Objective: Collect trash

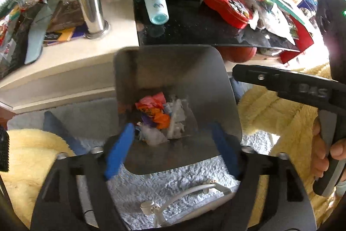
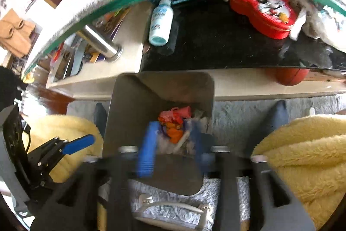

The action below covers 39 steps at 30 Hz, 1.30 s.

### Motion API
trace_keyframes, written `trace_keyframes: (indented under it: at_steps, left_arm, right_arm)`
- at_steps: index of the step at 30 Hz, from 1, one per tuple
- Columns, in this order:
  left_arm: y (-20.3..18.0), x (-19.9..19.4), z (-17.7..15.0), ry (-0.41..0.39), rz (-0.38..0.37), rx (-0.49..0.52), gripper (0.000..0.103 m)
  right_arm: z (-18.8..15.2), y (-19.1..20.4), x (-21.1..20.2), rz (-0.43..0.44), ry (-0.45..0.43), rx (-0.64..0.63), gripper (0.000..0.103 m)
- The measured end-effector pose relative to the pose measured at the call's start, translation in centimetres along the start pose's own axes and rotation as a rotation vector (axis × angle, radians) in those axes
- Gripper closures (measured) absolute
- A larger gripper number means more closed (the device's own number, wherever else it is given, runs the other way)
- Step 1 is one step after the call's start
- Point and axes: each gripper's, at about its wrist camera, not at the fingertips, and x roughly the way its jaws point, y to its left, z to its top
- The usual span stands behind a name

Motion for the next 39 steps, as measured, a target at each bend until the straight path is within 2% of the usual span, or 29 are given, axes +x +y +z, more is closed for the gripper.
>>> trace_keyframes:
  at_steps: [1, 3, 6, 10, 15, 19, 24, 27, 31, 35, 39]
  left_arm:
    - [0.1, -0.4, 0.1, -0.016, 0.009, -0.002, 0.017]
    - [0.3, -1.4, 0.3, -0.049, 0.037, -0.004, 0.009]
    - [0.5, -3.1, 0.7, -0.092, 0.072, -0.001, 0.008]
    - [0.6, -6.1, 1.8, -0.154, 0.113, 0.016, 0.008]
    - [-0.2, -11.2, 3.2, -0.273, 0.133, 0.054, 0.008]
    - [-1.5, -16.3, 4.3, -0.403, 0.161, 0.084, 0.008]
    - [-3.0, -22.5, 5.3, -0.547, 0.200, 0.116, 0.008]
    - [-4.4, -26.5, 6.6, -0.631, 0.252, 0.145, 0.008]
    - [-5.3, -30.6, 7.8, -0.720, 0.266, 0.130, 0.008]
    - [-6.2, -33.6, 7.8, -0.800, 0.302, 0.128, 0.008]
    - [-7.3, -34.8, 7.0, -0.852, 0.310, 0.142, 0.008]
  right_arm:
    - [0.1, -0.2, -0.8, -0.013, -0.031, 0.004, 0.015]
    - [0.4, -0.5, -1.7, -0.014, -0.053, 0.010, 0.012]
    - [1.0, -0.9, -3.5, -0.033, -0.098, 0.016, 0.003]
    - [1.9, -0.6, -7.0, -0.050, -0.189, -0.005, 0.003]
    - [3.3, 0.3, -12.7, -0.051, -0.336, -0.046, 0.003]
    - [3.7, 1.6, -17.2, -0.157, -0.456, -0.102, 0.003]
    - [3.6, 2.4, -21.9, -0.173, -0.573, -0.102, 0.003]
    - [4.2, 2.7, -25.2, -0.176, -0.650, -0.095, 0.003]
    - [4.5, 3.7, -30.1, -0.232, -0.762, -0.122, 0.003]
    - [4.4, 3.9, -33.1, -0.252, -0.822, -0.105, 0.003]
    - [3.7, 3.7, -34.0, -0.272, -0.854, -0.081, 0.003]
